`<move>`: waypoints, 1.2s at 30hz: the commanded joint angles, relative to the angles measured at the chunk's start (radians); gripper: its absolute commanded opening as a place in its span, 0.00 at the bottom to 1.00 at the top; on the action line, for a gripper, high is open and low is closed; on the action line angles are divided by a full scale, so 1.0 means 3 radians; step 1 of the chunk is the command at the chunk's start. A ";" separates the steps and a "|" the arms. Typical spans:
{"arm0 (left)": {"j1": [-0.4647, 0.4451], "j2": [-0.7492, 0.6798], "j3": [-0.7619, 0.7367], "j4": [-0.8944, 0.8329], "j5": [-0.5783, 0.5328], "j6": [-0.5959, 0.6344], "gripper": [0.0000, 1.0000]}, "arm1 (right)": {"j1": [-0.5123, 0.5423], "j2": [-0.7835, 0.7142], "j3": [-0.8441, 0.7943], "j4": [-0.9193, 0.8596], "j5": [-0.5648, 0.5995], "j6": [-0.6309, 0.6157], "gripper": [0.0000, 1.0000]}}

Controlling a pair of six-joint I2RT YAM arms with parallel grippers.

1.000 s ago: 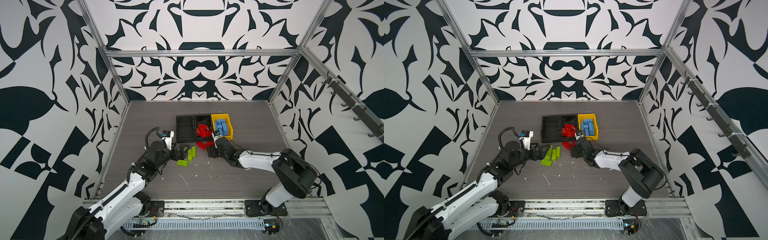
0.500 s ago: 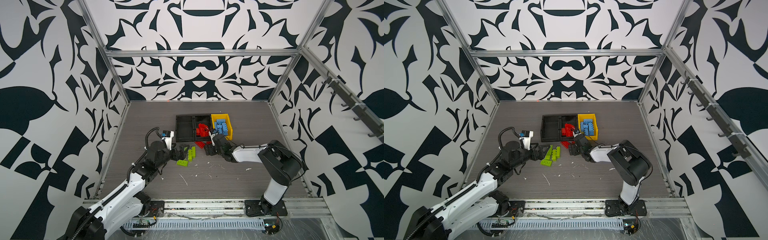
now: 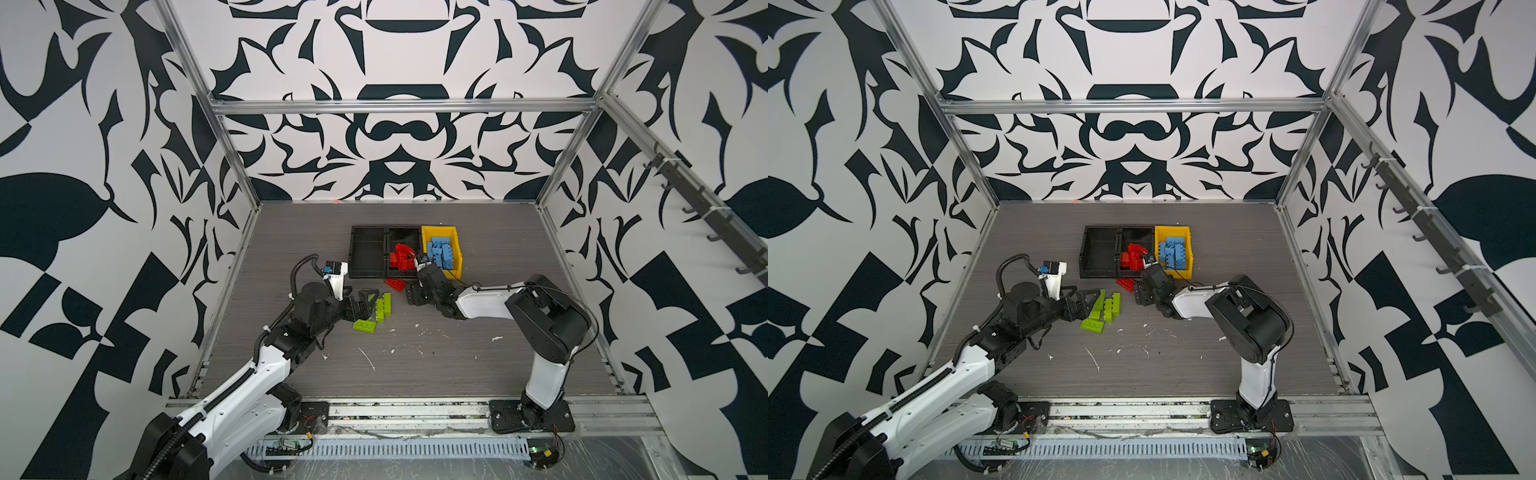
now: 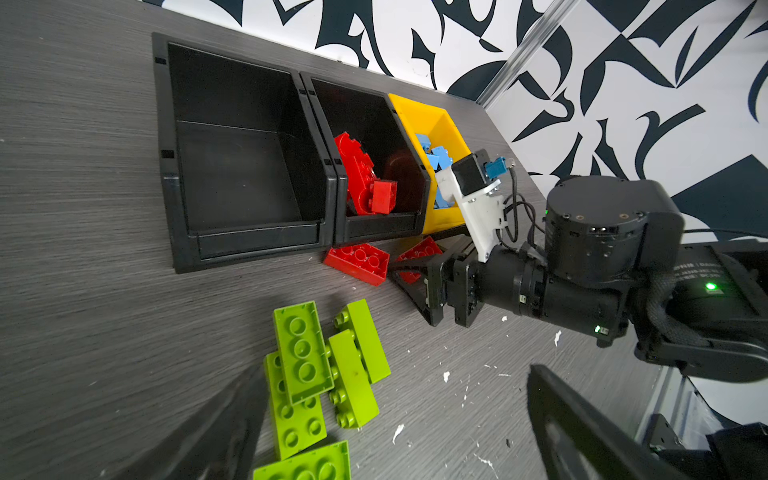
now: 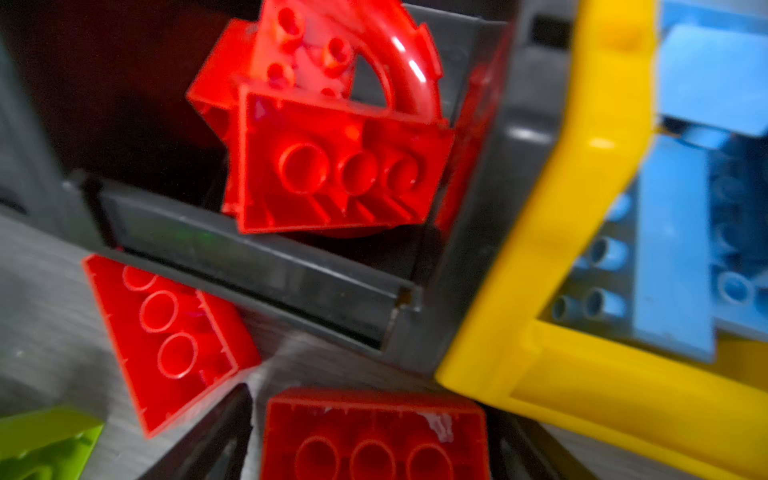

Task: Sort the legos into containers by color
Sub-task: 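Move the right gripper back and grasp another red 2x4 brick, then carry the red brick with the right gripper and release it in the black bin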

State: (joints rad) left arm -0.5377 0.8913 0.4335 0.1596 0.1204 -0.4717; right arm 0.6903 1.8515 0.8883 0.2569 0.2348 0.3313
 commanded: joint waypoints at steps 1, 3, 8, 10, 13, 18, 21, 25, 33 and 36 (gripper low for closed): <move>0.0010 -0.0039 0.0035 0.0044 0.0028 -0.0003 1.00 | 0.0031 -0.0010 0.0102 -0.0153 0.0310 0.0067 0.81; 0.0010 -0.0036 0.0034 0.0045 0.0028 -0.0004 1.00 | 0.0033 -0.0029 0.0078 -0.0151 0.0315 0.0058 0.76; 0.0012 -0.0031 0.0036 0.0042 0.0028 -0.0005 1.00 | 0.0035 -0.0120 -0.0017 -0.0103 0.0279 0.0042 0.67; 0.0011 -0.0031 0.0037 0.0043 0.0028 -0.0003 1.00 | 0.0038 -0.0161 -0.0050 -0.0091 0.0263 0.0036 0.65; 0.0009 -0.0026 0.0034 0.0050 0.0028 -0.0007 1.00 | 0.0061 -0.0227 -0.0106 -0.0094 0.0248 0.0018 0.62; 0.0012 -0.0026 0.0037 0.0046 0.0028 -0.0004 1.00 | 0.0134 -0.0392 -0.0246 -0.0084 0.0241 0.0021 0.60; 0.0011 -0.0031 0.0037 0.0049 0.0026 -0.0003 1.00 | 0.0213 -0.0563 -0.0365 -0.0060 0.0215 0.0016 0.59; 0.0010 -0.0031 0.0036 0.0046 0.0020 -0.0003 1.00 | 0.0310 -0.0860 -0.0464 -0.0041 0.0110 0.0045 0.57; 0.0012 -0.0042 0.0030 0.0046 -0.0001 -0.0007 1.00 | 0.0324 -0.0931 -0.0036 -0.0185 -0.0043 -0.0038 0.56; 0.0010 -0.0021 0.0037 0.0047 0.0013 -0.0004 1.00 | 0.0277 -0.0737 0.0268 -0.0257 -0.0058 -0.0122 0.56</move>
State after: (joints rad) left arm -0.5377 0.8913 0.4335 0.1600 0.1200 -0.4717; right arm 0.7826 1.6054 0.8803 0.1959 0.2256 0.3260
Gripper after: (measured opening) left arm 0.998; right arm 0.673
